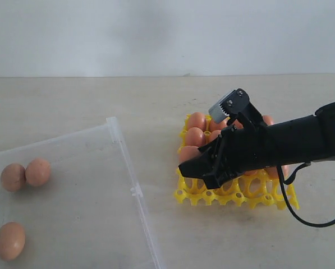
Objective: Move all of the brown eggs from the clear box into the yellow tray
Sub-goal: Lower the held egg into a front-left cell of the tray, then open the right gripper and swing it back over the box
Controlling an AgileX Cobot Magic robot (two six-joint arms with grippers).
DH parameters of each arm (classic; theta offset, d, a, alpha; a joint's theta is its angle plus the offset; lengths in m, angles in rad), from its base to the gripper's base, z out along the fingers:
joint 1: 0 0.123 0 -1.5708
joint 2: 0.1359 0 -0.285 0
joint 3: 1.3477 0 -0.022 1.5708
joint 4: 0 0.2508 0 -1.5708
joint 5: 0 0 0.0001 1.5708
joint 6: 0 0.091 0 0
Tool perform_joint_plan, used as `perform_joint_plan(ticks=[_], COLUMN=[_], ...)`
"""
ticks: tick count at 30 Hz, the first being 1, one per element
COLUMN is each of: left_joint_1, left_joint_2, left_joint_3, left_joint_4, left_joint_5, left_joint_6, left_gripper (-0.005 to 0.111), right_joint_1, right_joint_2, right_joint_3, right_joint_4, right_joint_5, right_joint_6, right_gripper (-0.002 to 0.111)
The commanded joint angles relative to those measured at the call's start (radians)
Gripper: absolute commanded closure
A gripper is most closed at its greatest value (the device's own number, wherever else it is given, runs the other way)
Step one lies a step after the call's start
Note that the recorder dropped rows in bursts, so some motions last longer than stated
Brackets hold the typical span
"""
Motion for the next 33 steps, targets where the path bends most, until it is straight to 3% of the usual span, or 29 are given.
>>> perform_joint_plan(ticks=[1, 3, 5, 16, 24, 26, 28, 31, 33], left_joint_1=[-0.003, -0.003, -0.003, -0.003, -0.003, -0.003, -0.003, -0.003, -0.003], left_joint_2=[-0.003, -0.003, -0.003, -0.003, -0.003, -0.003, -0.003, -0.003, -0.003], left_joint_3=[0.004, 0.004, 0.004, 0.004, 0.004, 0.004, 0.004, 0.004, 0.004], left_joint_4=[-0.007, -0.007, -0.007, -0.007, -0.007, -0.007, -0.007, -0.007, -0.007], left_joint_5=[-0.007, -0.007, -0.007, -0.007, -0.007, -0.007, -0.007, -0.007, -0.007], left_joint_6=[-0.001, -0.001, -0.001, -0.001, -0.001, -0.001, -0.001, -0.001, -0.001], left_gripper=[0.103, 0.103, 0.103, 0.103, 0.103, 0.103, 0.103, 0.103, 0.103], right_joint_1=[0.002, 0.002, 0.002, 0.002, 0.0, 0.004, 0.038, 0.154, 0.273], right_joint_2=[0.003, 0.01, 0.023, 0.045, -0.126, -0.178, -0.226, -0.248, -0.229], right_joint_3=[-0.003, -0.003, -0.003, -0.006, -0.064, -0.095, -0.143, -0.235, -0.319], right_joint_4=[0.007, 0.007, 0.007, 0.007, 0.007, 0.007, 0.007, -0.03, -0.15], right_joint_5=[0.003, 0.003, -0.001, 0.019, 0.256, 0.325, 0.324, 0.192, 0.047], right_joint_6=[-0.007, -0.007, -0.007, -0.007, 0.072, 0.097, 0.151, 0.219, 0.292], right_gripper=[0.067, 0.055, 0.052, 0.053, 0.053, 0.059, 0.075, 0.104, 0.107])
